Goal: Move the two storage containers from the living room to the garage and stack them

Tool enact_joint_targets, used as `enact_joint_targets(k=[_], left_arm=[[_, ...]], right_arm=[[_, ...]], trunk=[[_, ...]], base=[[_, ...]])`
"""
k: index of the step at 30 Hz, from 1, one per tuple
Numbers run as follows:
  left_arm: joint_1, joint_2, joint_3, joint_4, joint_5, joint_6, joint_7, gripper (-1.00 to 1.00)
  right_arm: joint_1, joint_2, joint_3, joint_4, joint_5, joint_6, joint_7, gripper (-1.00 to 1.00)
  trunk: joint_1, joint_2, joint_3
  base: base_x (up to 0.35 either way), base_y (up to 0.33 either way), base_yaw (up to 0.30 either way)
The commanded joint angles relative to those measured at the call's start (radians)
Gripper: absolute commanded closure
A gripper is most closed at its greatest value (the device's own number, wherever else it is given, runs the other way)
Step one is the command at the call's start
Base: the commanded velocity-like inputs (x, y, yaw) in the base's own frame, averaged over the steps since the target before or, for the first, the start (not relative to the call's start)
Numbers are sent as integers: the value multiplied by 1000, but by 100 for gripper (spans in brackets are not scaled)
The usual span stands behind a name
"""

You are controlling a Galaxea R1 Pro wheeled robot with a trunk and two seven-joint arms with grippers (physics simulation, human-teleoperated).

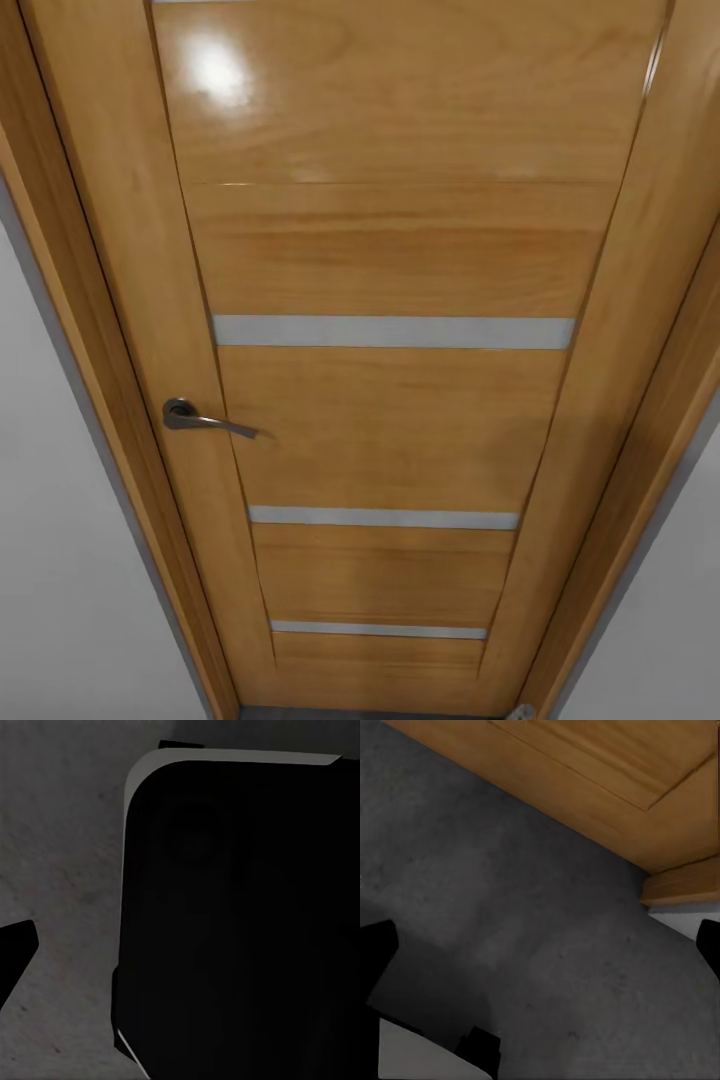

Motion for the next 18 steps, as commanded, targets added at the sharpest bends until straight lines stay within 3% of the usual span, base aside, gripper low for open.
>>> enact_joint_targets(k=[1,6,9,11,15,18], left_arm=[[0,0,0,0,10,-2,0,-100],[0,0,0,0,10,-2,0,-100],[0,0,0,0,10,-2,0,-100],[0,0,0,0,10,-2,0,-100],[0,0,0,0,10,-2,0,-100],[0,0,0,0,10,-2,0,-100]], right_arm=[[-15,-1,3,-3,-10,6,8,-100],[-37,1,4,-30,-9,11,25,-100],[-39,3,3,-102,-10,64,26,-100],[-39,5,3,-176,-10,114,26,-100],[-39,10,-2,-468,-10,287,19,-100],[-46,10,-13,-581,-10,346,17,-100]], trunk=[[0,-1,-1],[0,-1,-1],[0,-1,-1],[0,-1,-1],[0,-1,-1],[0,-1,-1]], base=[[0,0,0],[0,0,0],[0,0,0],[0,0,0],[0,0,0],[0,0,0]])
